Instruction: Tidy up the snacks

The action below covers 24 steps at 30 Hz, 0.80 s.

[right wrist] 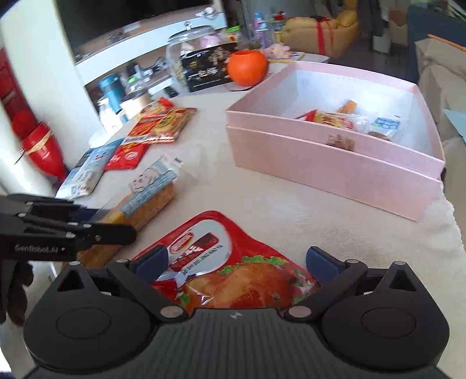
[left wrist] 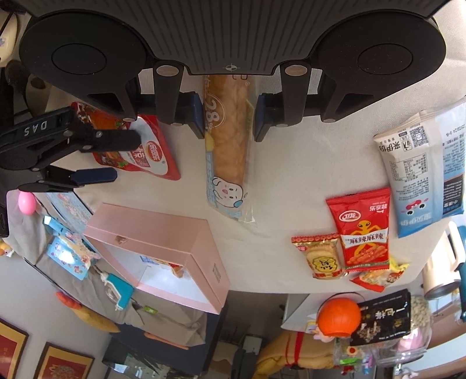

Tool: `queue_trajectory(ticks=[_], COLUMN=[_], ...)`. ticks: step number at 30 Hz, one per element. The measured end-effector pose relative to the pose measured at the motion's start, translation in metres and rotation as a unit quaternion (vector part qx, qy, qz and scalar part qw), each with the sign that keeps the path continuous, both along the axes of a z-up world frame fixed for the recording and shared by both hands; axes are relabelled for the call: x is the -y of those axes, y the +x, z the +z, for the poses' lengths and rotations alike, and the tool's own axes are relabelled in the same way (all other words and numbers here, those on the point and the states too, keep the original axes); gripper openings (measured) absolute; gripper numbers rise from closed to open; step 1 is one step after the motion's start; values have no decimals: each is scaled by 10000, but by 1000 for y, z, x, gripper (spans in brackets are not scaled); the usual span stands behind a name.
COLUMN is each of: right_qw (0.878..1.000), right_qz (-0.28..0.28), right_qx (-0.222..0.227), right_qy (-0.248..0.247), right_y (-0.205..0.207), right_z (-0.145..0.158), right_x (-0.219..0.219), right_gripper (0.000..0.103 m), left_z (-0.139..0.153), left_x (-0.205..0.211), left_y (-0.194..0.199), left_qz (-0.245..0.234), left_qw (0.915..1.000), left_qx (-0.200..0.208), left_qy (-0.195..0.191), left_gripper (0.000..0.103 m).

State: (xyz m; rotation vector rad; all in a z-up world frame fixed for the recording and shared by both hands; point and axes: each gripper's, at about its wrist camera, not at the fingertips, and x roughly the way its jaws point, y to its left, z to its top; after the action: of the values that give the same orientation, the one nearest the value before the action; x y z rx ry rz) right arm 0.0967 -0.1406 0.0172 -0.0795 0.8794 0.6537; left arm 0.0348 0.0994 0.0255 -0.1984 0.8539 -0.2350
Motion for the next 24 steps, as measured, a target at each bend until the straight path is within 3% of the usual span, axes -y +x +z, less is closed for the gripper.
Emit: queue_trajectory(ticks=[3, 6, 9, 13, 17, 20, 23, 24], right_qw=[9994, 9941, 9861, 9782, 9954, 9970, 9955, 9960], right_qz=[204, 773, 1240, 1060, 633, 485, 323, 267], right_qx=[293, 634, 683, 1031, 227, 186, 224, 148], right_qy=[10, -423, -873, -1458, -677, -571, -861, -837], right_y=[-8, -25, -37, -29, 11, 14, 3, 1], right_z=[21, 34, 24, 1, -6, -6, -5, -2], right_x=[9, 5, -13, -41, -32, -29, -34, -32], right_gripper=[93, 94, 94, 95, 100, 99, 91, 82], left_z=[-1, -2, -1, 0, 0, -1, 0, 0], left_x=[-7, -9, -5, -5, -7, -8, -8, -8], left_y=[-3, 0, 1, -1, -5, -5, -4, -3], left_qz=[26, 150, 154, 103, 111, 113, 108, 106], left_qw=[9998, 9994, 9996, 9998, 9997, 9997, 9997, 9997], left_qx=[-49, -50, -50, -91, -94, -93, -115, -119], left_qy=[-204, -317, -224, -160, -181, -198, -201, -200], left_gripper=[40, 40, 40, 40, 40, 41, 41, 40])
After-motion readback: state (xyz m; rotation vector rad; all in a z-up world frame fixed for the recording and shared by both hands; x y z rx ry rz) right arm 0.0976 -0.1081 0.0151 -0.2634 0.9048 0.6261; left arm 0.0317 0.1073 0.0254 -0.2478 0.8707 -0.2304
